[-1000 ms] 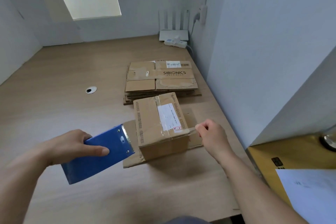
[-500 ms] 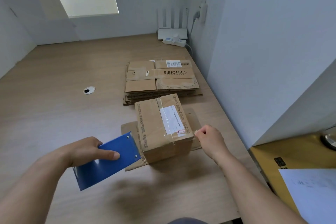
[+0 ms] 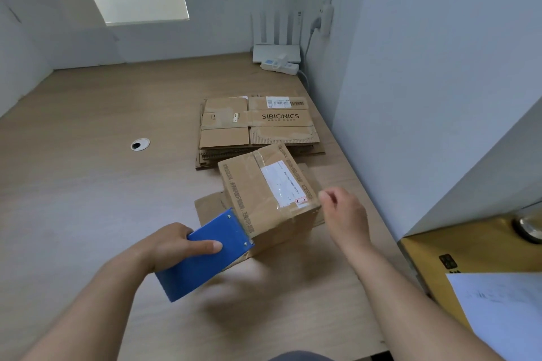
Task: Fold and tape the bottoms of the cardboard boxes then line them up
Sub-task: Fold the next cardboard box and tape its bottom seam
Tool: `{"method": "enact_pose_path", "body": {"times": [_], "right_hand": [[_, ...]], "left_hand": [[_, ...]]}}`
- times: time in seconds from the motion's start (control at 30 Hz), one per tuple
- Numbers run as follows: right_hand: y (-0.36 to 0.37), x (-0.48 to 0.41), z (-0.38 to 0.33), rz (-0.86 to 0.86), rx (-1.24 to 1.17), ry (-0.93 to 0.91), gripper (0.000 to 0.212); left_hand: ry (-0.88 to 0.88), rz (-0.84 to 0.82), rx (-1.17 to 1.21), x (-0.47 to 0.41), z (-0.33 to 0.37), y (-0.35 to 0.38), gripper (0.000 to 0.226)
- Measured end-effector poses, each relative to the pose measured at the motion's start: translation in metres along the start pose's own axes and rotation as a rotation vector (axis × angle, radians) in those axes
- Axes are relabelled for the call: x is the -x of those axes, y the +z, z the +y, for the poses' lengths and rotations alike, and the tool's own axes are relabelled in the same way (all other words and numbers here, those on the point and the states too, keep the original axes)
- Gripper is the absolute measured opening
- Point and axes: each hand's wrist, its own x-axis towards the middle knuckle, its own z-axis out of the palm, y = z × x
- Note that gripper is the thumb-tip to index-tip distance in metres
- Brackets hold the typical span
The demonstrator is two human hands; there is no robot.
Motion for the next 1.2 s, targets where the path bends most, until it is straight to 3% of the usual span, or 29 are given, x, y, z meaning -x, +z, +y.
{"method": "enact_pose_path", "body": {"times": [0.2, 0.53, 0.67, 0.73, 0.83, 0.97, 1.2], "right_hand": [[0.018, -0.004, -0.023, -0.069, 0.184, -0.055, 0.046], [0.02, -0.011, -0.025, -0.108, 0.15, -0.006, 0.046], [0.02, -0.008, -0.024, -0.113, 0.146, -0.001, 0.044], [0.019, -0.008, -0.025, -0.109, 0.143, -0.002, 0.043], [0.019, -0.006, -0.025, -0.111, 0.147, 0.003, 0.044], [0.017, -0.008, -0.026, -0.113, 0.182, 0.002, 0.046], [0.028, 0.005, -0.033, -0.095, 0.221, -0.003, 0.053]], "left_hand": [[-0.002, 0.012, 0.027, 0.0, 0.008, 0.004, 0.067], [-0.124, 0.013, 0.047, 0.019, -0.017, -0.006, 0.068], [-0.178, 0.057, 0.046, 0.003, -0.001, 0.006, 0.053], [-0.209, 0.151, -0.069, -0.003, 0.01, 0.011, 0.047], [-0.248, 0.352, -0.56, -0.001, 0.003, 0.019, 0.04], [-0.254, 0.47, -0.564, 0.001, -0.02, 0.011, 0.036], [-0.229, 0.44, -0.506, -0.016, -0.065, 0.021, 0.033]]}}
